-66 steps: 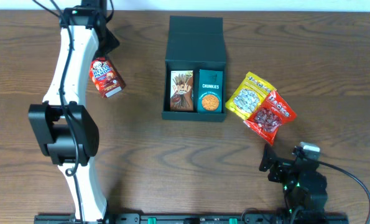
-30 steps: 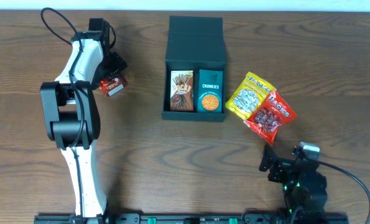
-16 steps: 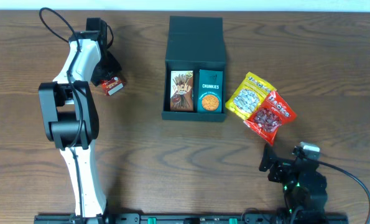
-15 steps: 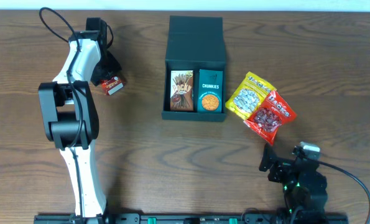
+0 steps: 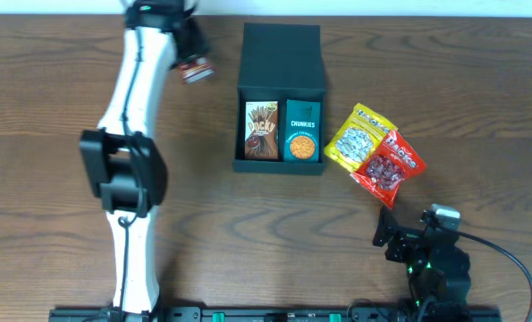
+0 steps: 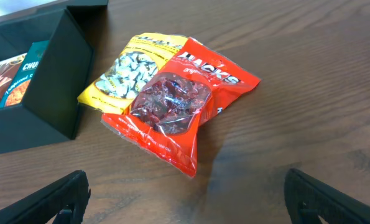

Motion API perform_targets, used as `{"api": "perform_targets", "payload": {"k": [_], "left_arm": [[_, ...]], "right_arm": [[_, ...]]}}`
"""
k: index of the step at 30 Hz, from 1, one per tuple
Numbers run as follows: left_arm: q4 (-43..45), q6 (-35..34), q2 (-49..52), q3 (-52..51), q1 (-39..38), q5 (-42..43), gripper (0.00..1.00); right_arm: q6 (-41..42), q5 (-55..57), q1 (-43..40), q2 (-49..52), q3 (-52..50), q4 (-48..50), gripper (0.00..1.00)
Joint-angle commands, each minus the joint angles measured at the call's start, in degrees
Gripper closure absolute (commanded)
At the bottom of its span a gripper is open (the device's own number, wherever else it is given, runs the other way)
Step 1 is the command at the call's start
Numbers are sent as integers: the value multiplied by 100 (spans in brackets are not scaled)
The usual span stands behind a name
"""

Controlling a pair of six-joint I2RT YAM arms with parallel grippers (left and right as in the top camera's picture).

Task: Pack container
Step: 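Grasp the red Hello Panda box and lower it into the green box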

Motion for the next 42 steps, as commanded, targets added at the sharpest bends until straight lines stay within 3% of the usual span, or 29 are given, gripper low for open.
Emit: {"api": "perform_targets", "payload": {"k": [1,9,17,30,42], "left_arm": [[-42,76,-22,136,-531,269,45],[-162,83,-11,129,-1486,516,45],[-866,448,-11,129,-1950,579,45],[-1128,498,37,-94,-2472,811,44],[-1027,-483,37,-745,-2529,828,45]], "right_arm": [[-68,2,-39,-31,-52,0,1],[-68,2,-39,-31,-52,2,1],[-68,2,-39,-31,-52,2,1],[-68,2,-39,-31,-52,2,1],[-68,2,-39,-31,-52,2,1]]}}
